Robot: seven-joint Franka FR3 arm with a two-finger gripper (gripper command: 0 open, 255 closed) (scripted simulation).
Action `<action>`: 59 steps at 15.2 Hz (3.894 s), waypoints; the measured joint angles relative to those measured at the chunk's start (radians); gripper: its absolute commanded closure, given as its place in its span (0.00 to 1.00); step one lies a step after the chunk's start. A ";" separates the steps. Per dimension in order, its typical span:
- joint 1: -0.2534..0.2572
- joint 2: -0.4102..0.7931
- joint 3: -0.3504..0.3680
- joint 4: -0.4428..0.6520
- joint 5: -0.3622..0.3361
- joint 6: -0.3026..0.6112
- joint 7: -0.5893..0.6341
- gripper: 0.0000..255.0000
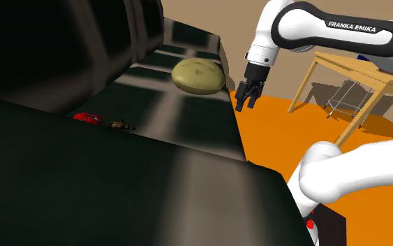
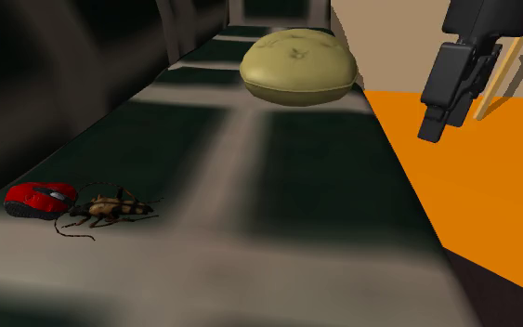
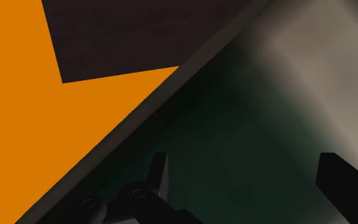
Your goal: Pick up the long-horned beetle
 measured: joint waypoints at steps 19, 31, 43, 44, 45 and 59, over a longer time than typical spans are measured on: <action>0.140 0.577 0.160 0.407 0.093 0.167 0.059 0.00; 0.236 1.037 0.246 0.914 0.048 0.118 0.123 0.00; 0.284 1.216 0.264 1.075 0.018 0.134 0.135 0.00; 0.284 1.217 0.264 1.071 0.018 0.138 0.134 1.00; 0.284 1.217 0.264 1.068 0.019 0.141 0.133 1.00; 0.286 1.226 0.264 1.137 0.016 0.083 0.142 1.00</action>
